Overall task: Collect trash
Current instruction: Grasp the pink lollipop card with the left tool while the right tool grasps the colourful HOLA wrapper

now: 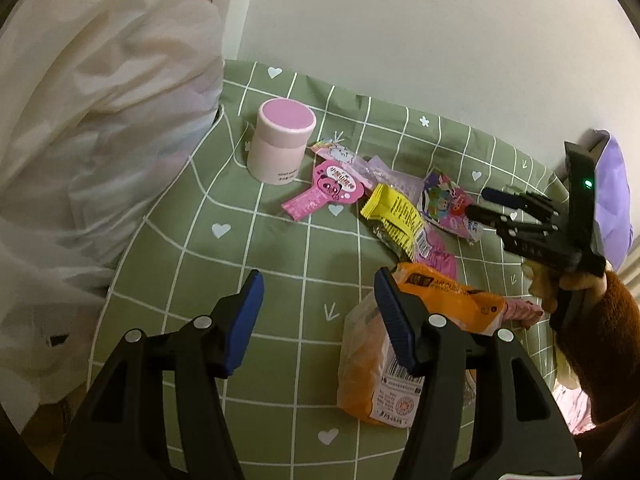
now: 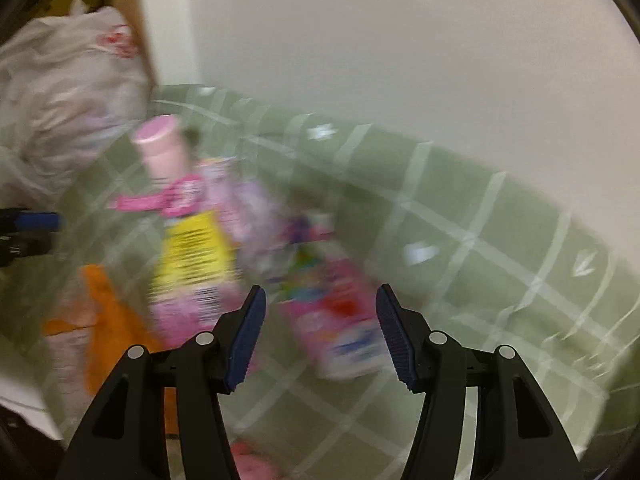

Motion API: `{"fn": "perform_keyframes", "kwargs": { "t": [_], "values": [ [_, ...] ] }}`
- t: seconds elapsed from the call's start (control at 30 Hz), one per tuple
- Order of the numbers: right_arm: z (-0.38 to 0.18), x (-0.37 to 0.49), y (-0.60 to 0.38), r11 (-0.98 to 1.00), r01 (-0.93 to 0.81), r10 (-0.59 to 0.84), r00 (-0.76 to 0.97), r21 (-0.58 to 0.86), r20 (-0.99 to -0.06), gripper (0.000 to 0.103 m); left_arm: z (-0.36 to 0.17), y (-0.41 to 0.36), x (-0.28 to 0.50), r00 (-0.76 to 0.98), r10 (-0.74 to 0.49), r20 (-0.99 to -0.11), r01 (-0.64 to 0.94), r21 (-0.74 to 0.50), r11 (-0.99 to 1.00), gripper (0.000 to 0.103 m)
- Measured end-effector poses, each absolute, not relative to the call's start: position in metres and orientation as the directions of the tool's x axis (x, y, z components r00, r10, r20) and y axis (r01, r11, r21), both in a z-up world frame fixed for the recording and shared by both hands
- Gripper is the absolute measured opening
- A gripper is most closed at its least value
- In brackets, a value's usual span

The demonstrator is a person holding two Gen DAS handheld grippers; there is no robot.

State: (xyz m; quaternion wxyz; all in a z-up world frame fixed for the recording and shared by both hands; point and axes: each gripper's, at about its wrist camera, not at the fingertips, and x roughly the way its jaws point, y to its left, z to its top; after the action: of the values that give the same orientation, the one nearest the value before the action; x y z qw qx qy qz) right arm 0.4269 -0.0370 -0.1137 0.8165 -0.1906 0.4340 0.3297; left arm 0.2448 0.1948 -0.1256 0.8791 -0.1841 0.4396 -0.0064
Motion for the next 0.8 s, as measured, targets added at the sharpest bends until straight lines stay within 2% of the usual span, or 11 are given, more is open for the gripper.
{"fn": "perform_keyframes", "kwargs": {
  "t": [0.17,0.3,0.4,0.53,0.6,0.67,0.7,0.77,0.8],
  "values": [
    [-0.135,0.457,-0.063,0.790,-0.591,0.401,0.298,0.162,-0.866,0.054,-0.123,0.192,0.250,0.623,-0.167,-0.764,-0.133,-0.314,0.940,0.056],
    [-0.135,0.432,-0.065,0.709,-0.623,0.516,0.139,0.331,-0.845,0.054,-0.121,0.195,0.257,0.647,-0.150,-0.748,-0.121,-0.295,0.948,0.060],
    [-0.124,0.419,-0.053,0.682,-0.696,0.478,0.188,0.227,-0.858,0.054,-0.123,0.197,0.264,0.656,-0.144,-0.741,-0.118,-0.289,0.950,0.060],
    [-0.125,0.433,-0.043,0.705,-0.695,0.436,0.272,0.138,-0.858,0.054,-0.123,0.194,0.277,0.670,-0.135,-0.730,-0.087,-0.257,0.962,0.060],
    [-0.134,0.444,-0.040,0.713,-0.683,0.438,0.263,0.155,-0.859,0.046,-0.123,0.192,0.285,0.677,-0.132,-0.724,-0.065,-0.238,0.969,0.060],
    [-0.145,0.450,-0.033,0.715,-0.680,0.427,0.242,0.161,-0.871,0.030,-0.125,0.192,0.297,0.676,-0.142,-0.723,-0.048,-0.235,0.971,0.060],
    [-0.148,0.448,-0.029,0.706,-0.685,0.435,0.223,0.177,-0.873,0.027,-0.126,0.192,0.301,0.674,-0.149,-0.723,-0.039,-0.237,0.971,0.060],
    [-0.150,0.442,-0.027,0.691,-0.695,0.451,0.199,0.199,-0.870,0.007,-0.131,0.190,0.313,0.666,-0.164,-0.727,-0.010,-0.229,0.973,0.060],
    [-0.146,0.435,-0.030,0.685,-0.700,0.459,0.197,0.204,-0.866,0.007,-0.134,0.188,0.322,0.661,-0.167,-0.731,0.007,-0.217,0.976,0.060]
  ]
}}
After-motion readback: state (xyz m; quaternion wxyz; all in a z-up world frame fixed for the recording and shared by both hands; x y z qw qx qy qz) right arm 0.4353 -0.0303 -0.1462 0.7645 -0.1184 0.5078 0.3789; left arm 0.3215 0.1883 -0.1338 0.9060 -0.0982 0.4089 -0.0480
